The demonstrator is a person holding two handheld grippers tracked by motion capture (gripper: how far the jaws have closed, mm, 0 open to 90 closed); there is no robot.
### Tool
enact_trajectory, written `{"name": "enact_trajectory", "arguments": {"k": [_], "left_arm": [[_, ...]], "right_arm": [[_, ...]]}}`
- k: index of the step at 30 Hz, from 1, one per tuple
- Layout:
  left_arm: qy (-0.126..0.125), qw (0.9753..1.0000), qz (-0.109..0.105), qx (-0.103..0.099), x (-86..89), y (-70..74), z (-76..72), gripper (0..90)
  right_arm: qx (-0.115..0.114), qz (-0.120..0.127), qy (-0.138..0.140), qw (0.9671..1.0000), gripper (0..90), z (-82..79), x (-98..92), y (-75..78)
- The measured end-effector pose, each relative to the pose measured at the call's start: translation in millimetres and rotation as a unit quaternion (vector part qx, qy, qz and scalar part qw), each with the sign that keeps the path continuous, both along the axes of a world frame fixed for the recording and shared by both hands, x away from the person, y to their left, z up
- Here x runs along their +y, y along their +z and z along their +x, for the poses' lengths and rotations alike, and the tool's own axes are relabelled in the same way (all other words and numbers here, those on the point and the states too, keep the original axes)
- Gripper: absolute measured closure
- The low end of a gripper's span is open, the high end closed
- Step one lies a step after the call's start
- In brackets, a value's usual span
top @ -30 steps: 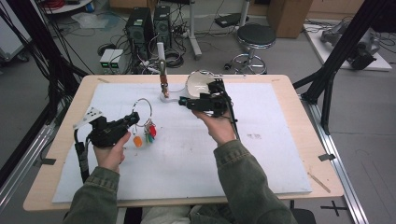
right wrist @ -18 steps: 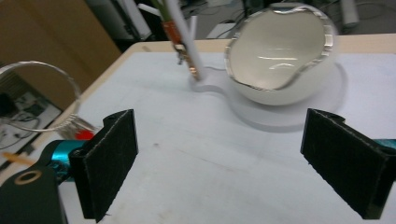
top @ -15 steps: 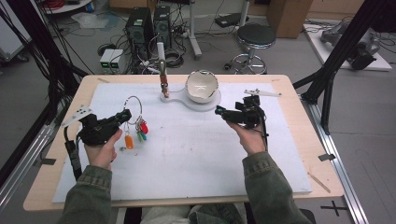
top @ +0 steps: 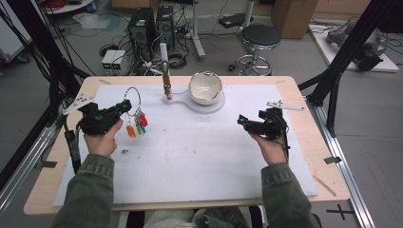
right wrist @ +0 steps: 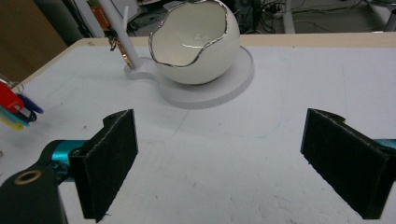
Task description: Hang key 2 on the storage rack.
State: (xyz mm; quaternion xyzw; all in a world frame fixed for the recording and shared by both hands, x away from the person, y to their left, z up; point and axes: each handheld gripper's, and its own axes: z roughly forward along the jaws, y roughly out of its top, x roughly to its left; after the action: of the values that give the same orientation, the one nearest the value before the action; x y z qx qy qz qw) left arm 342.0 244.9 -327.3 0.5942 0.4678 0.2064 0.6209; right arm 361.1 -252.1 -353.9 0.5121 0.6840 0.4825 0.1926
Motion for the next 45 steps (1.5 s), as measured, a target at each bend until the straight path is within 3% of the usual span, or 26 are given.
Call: {"name": "enact_trajectory", "arguments": {"k": [16,33,36,39,45], "left_arm": [[-0.002,0.9995,0.03,-0.007,0.6,40.5,44.1,86.9],[-0.001,0.9989,0.048,0.002,0.3,61.0,73.9,86.9],[0.001,0.9984,0.056,0.004,-0.1,65.1,79.1,86.9],[0.0,0.9984,0.055,0.006,-0.3,66.9,83.5,86.9],[-0.001,0.9988,0.046,0.015,0.4,66.5,96.3,86.9]], "right_arm": [[-0.003,-0.018,-0.008,0.9998,0.5,-7.6,-12.6,-15.8],[-0.019,-0.023,-0.029,0.9991,0.5,-24.0,-31.7,-31.6],[-0.025,-0.014,-0.026,0.9993,0.5,-26.1,-35.7,-33.5],[-0.037,-0.005,-0.03,0.9989,0.5,-28.5,-40.8,-35.2],[-0.041,-0.002,-0.039,0.9984,0.5,-32.5,-47.8,-39.3]]}}
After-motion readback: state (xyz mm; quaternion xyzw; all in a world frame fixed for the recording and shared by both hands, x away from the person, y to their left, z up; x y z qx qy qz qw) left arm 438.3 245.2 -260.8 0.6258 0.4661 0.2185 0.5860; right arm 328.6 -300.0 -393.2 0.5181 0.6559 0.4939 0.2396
